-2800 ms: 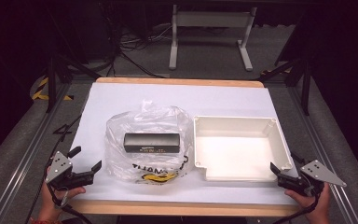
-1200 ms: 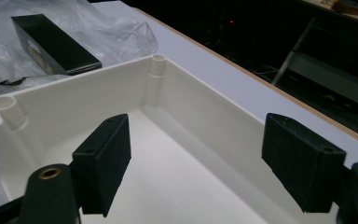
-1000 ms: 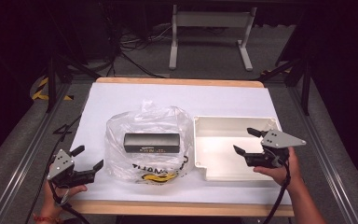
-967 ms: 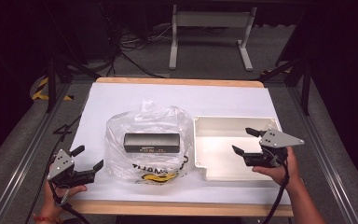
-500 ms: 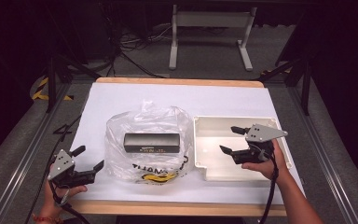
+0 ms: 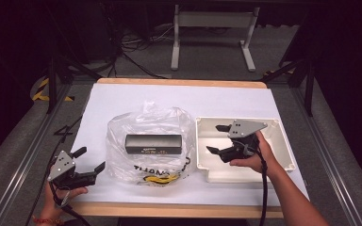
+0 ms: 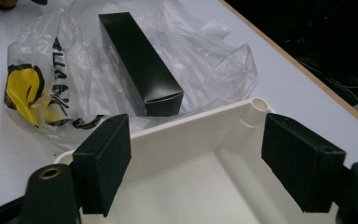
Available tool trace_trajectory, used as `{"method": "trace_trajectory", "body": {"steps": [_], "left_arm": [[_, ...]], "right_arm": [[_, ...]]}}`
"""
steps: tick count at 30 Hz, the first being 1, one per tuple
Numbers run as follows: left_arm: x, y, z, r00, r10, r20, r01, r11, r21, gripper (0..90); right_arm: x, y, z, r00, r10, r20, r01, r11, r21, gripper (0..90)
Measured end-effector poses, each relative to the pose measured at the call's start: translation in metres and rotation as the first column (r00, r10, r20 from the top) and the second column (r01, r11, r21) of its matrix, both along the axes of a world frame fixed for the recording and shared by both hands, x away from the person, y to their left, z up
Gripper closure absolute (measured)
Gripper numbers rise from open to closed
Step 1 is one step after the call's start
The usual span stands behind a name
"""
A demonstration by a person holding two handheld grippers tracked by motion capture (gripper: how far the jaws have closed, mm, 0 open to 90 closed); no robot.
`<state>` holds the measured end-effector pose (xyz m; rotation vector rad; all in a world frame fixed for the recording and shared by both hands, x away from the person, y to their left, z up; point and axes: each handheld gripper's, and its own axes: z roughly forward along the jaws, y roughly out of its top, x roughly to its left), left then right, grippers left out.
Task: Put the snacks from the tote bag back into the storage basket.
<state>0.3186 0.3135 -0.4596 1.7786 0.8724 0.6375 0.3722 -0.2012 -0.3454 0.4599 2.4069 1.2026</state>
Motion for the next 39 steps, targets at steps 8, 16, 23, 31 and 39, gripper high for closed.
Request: {"method": "trace_trajectory", "body": {"steps": [8, 16, 23, 31, 39], "left_arm": [[-0.001, -0.001, 0.0, 0.9999, 0.001, 0.011, -0.001, 1.0, -0.001, 10.6], [0.0, -0.001, -0.001, 1.0, -0.004, 0.009, 0.004, 1.0, -0.001, 10.7], [0.0, -0.001, -0.001, 1.0, -0.002, 0.009, 0.002, 1.0, 0.0, 10.9], [0.0, -0.002, -0.001, 1.0, 0.003, 0.005, -0.003, 1.0, 0.005, 11.1], [0.0, -0.002, 0.0, 1.0, 0.004, 0.001, -0.004, 0.9999, 0.011, 11.1]], "right_arm": [[0.008, 0.025, 0.0, 0.9976, 0.064, -0.026, -0.065, 0.997, -0.041, 24.7], [0.017, 0.044, -0.002, 0.9921, 0.113, -0.055, -0.117, 0.99, -0.073, 24.7], [0.029, 0.065, -0.001, 0.984, 0.156, -0.086, -0.165, 0.979, -0.116, 25.0], [0.039, 0.083, 0.002, 0.9736, 0.2, -0.11, -0.215, 0.965, -0.148, 25.2], [0.045, 0.091, -0.003, 0.9642, 0.222, -0.146, -0.244, 0.956, -0.164, 25.2]]}}
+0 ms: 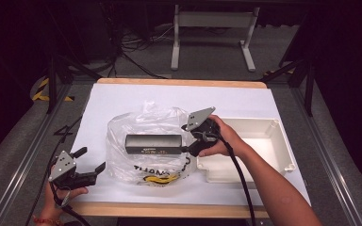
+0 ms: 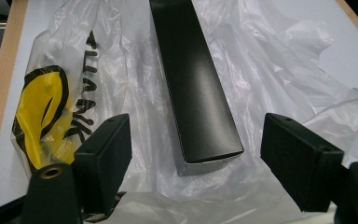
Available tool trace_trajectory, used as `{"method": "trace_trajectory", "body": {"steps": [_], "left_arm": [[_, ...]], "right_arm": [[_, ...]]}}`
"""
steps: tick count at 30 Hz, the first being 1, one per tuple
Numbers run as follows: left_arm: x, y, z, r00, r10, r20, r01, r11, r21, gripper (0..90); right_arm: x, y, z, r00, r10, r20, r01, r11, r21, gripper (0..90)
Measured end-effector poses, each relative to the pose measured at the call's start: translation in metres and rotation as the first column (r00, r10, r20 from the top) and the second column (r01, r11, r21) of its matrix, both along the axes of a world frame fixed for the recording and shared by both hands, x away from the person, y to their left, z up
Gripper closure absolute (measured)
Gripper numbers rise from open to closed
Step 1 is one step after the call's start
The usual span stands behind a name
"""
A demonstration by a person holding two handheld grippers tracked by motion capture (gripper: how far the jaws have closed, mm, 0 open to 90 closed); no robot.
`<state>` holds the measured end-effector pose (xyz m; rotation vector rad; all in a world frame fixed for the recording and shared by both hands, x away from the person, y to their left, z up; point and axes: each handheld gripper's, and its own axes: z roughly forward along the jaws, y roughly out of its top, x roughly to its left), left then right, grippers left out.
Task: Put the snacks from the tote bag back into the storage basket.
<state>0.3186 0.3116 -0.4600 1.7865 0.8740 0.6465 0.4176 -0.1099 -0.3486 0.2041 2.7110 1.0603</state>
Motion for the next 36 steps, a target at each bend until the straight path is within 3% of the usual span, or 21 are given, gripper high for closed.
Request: {"method": "trace_trajectory", "body": {"steps": [17, 28, 33, 36], "left_arm": [[0.0, 0.001, 0.0, 1.0, -0.003, -0.002, 0.003, 1.0, 0.001, 11.3], [0.0, 0.001, 0.0, 1.0, -0.007, -0.002, 0.007, 1.0, -0.004, 11.3], [0.0, 0.001, 0.0, 1.0, -0.008, 0.002, 0.008, 0.9999, -0.009, 11.3], [0.001, 0.001, 0.0, 1.0, -0.01, 0.001, 0.01, 0.9999, -0.008, 11.3]], "right_arm": [[0.015, 0.029, -0.009, 0.9966, 0.058, -0.058, -0.063, 0.995, -0.073, 27.9], [0.022, 0.045, -0.02, 0.9917, 0.095, -0.087, -0.107, 0.982, -0.153, 32.3], [0.026, 0.053, -0.028, 0.9906, 0.093, -0.1, -0.112, 0.97, -0.214, 32.2], [0.028, 0.053, -0.027, 0.9899, 0.096, -0.104, -0.117, 0.97, -0.215, 33.1]]}}
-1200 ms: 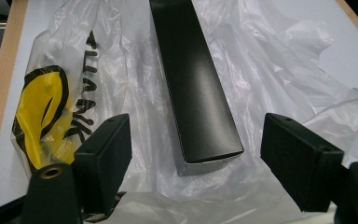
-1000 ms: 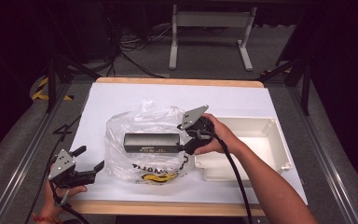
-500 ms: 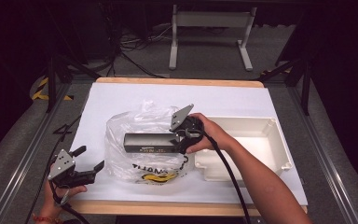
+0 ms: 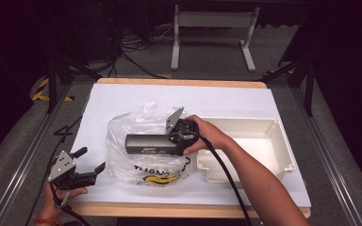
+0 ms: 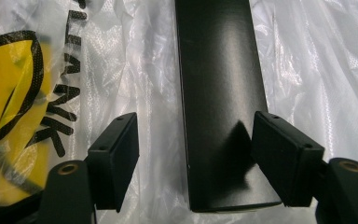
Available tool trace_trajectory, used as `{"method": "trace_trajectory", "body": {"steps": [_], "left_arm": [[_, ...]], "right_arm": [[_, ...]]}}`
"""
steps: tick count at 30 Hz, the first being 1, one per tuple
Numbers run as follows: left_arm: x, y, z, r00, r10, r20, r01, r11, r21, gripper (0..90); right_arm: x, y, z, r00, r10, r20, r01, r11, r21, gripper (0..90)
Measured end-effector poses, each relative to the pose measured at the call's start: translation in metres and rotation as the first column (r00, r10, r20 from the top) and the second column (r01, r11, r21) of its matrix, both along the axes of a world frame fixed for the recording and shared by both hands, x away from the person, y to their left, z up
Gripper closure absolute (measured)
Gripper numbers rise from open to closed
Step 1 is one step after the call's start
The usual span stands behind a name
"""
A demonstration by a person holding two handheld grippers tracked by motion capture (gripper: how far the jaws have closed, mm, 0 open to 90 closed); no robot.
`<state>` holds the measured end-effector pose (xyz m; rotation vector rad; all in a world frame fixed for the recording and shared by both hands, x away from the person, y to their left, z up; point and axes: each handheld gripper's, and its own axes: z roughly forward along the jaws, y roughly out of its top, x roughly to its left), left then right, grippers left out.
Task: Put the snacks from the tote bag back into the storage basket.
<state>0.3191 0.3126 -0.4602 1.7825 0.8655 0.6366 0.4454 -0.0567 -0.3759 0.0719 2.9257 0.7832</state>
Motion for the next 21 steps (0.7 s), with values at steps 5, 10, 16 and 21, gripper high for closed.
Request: {"method": "trace_trajectory", "body": {"steps": [5, 10, 16, 21], "left_arm": [[0.0, 0.0, 0.0, 1.0, 0.001, 0.002, -0.001, 1.0, -0.002, 11.3], [0.0, 0.0, 0.0, 1.0, -0.002, 0.0, 0.002, 1.0, 0.0, 11.3], [0.0, 0.0, 0.0, 1.0, -0.007, -0.004, 0.007, 1.0, 0.005, 11.3], [0.0, 0.0, 0.0, 1.0, -0.007, -0.007, 0.007, 0.9999, 0.009, 11.4]], "right_arm": [[0.003, 0.002, 0.001, 1.0, -0.005, 0.006, 0.005, 1.0, -0.016, 31.7], [0.007, 0.001, 0.0, 0.9995, -0.025, 0.018, 0.025, 0.999, -0.027, 31.5], [0.012, 0.0, -0.004, 0.9987, -0.044, 0.024, 0.045, 0.997, -0.06, 29.8], [0.013, 0.004, -0.009, 0.9994, -0.033, 0.007, 0.034, 0.994, -0.105, 32.4]]}}
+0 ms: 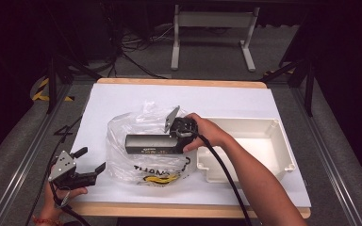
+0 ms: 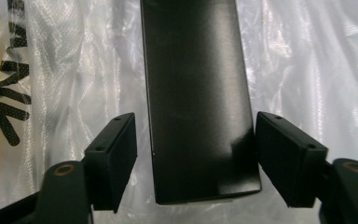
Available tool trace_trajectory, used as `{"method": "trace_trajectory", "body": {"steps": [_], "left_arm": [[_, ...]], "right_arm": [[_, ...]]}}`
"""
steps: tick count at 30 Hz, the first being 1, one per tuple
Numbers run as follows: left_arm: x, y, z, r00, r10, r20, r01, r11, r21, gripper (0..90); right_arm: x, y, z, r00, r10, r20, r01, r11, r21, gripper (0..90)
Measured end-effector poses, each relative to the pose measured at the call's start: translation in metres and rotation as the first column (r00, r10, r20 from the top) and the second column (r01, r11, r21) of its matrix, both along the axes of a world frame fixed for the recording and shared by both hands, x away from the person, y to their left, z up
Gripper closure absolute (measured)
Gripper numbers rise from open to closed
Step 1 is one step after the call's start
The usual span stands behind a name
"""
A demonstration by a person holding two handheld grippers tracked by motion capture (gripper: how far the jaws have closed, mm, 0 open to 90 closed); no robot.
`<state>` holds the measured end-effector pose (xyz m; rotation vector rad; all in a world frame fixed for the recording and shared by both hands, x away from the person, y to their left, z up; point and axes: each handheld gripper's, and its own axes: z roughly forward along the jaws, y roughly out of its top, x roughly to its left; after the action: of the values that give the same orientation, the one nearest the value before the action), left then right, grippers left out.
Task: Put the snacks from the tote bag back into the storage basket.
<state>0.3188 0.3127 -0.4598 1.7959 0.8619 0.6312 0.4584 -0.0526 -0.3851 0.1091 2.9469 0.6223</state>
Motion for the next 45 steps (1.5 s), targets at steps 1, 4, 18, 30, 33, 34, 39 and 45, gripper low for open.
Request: {"method": "trace_trajectory", "body": {"steps": [1, 4, 18, 30, 33, 34, 39, 45], "left_arm": [[0.0001, 0.0, -0.0001, 1.0, 0.0, 0.001, 0.0, 1.0, -0.001, 11.3], [0.0002, -0.0003, -0.0002, 1.0, 0.0, 0.001, 0.0, 1.0, -0.003, 11.3], [0.0009, -0.0006, -0.0004, 1.0, 0.001, -0.003, -0.001, 1.0, -0.005, 11.4], [0.001, -0.0004, -0.0004, 1.0, 0.001, -0.003, -0.001, 1.0, -0.007, 11.4], [0.001, -0.0004, -0.0004, 1.0, 0.0, -0.002, 0.0, 1.0, -0.007, 11.4], [0.0009, -0.0003, -0.0004, 1.0, 0.0, -0.002, 0.0, 1.0, -0.008, 11.4], [0.0008, 0.0001, -0.0004, 1.0, -0.002, 0.0, 0.002, 1.0, -0.007, 11.4], [0.0008, -0.0001, -0.0004, 1.0, -0.001, 0.0, 0.001, 1.0, -0.009, 11.4]], "right_arm": [[0.0002, 0.0008, -0.0012, 1.0, 0.004, -0.003, -0.004, 1.0, -0.006, 32.5], [0.0013, 0.0022, -0.0035, 1.0, -0.001, -0.007, 0.0, 1.0, -0.027, 34.1], [0.0032, 0.0031, -0.0043, 0.9998, 0.02, 0.003, -0.02, 0.999, -0.04, 41.4], [0.0021, 0.0035, -0.0026, 0.9993, 0.037, -0.003, -0.037, 0.998, -0.042, 42.8], [0.0021, 0.0038, -0.0022, 0.9989, 0.047, 0.003, -0.047, 0.998, -0.043, 42.9], [0.0017, 0.0041, -0.0021, 0.9988, 0.048, 0.008, -0.047, 0.998, -0.043, 42.9], [-0.0008, 0.006, 0.0014, 0.9976, 0.065, 0.025, -0.064, 0.997, -0.045, 43.1], [-0.0027, 0.0066, 0.003, 0.9966, 0.077, 0.032, -0.075, 0.996, -0.043, 43.2]]}}
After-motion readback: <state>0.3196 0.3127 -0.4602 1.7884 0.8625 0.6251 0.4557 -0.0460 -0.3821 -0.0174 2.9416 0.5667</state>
